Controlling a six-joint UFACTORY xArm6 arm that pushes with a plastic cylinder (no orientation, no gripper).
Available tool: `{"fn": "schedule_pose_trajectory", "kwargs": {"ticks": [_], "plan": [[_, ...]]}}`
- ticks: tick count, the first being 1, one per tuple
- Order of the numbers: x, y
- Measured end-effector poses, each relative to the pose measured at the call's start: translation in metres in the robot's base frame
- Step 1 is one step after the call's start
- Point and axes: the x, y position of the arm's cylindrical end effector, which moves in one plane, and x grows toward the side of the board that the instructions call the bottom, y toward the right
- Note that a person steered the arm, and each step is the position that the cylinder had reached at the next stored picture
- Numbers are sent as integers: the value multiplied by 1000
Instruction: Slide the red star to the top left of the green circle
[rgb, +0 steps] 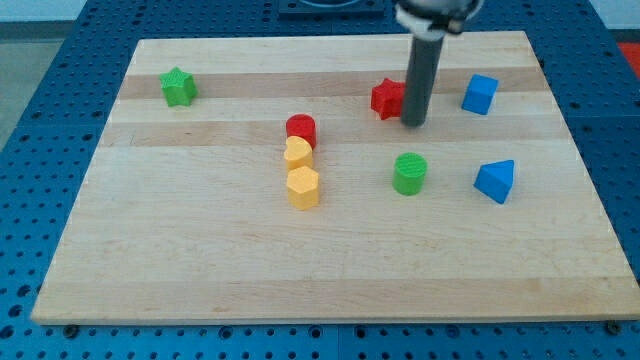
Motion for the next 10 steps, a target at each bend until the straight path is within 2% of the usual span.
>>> {"fn": "schedule_pose_trajectory", "kwargs": {"ticks": [1,3,4,5,6,8,10], "plan": [[7,2],[-73,21],[-90,18],[-74,5],[-38,-3],[-75,-14],[-8,-22]]}}
